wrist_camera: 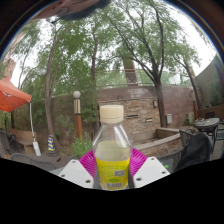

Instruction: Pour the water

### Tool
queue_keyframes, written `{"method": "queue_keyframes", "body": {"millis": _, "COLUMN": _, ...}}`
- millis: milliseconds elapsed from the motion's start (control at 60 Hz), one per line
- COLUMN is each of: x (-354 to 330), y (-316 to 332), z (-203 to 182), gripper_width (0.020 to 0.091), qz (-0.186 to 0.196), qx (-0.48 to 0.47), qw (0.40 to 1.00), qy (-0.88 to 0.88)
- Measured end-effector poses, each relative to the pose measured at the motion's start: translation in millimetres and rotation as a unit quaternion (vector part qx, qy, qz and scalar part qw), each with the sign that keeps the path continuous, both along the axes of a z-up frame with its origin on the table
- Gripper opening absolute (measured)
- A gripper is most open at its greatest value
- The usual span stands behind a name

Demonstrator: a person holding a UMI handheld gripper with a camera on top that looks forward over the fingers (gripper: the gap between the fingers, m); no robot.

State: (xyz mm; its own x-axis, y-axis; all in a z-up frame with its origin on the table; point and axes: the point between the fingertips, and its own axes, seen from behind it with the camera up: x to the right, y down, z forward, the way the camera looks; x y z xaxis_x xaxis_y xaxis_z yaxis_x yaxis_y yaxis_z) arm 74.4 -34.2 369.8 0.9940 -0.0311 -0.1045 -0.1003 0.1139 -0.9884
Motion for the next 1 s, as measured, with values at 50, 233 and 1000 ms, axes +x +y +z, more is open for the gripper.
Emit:
{"method": "queue_keyframes", "body": {"millis": 50, "x": 25, "y": -13, "z": -48, "gripper_width": 0.0398, "qz": -0.005, "qx": -0.037, "qw": 0.999, "qy": -0.033}}
{"method": "queue_keyframes", "body": {"millis": 233, "x": 44, "y": -71, "z": -209, "gripper_width": 0.0400, "qz": 0.031, "qx": -0.154, "qw": 0.986, "qy": -0.053}}
{"method": "queue_keyframes", "body": {"millis": 1000, "x": 76, "y": -276, "z": -361, "gripper_width": 0.0845, "qz": -0.027, "qx": -0.327, "qw": 0.944, "qy": 0.011}}
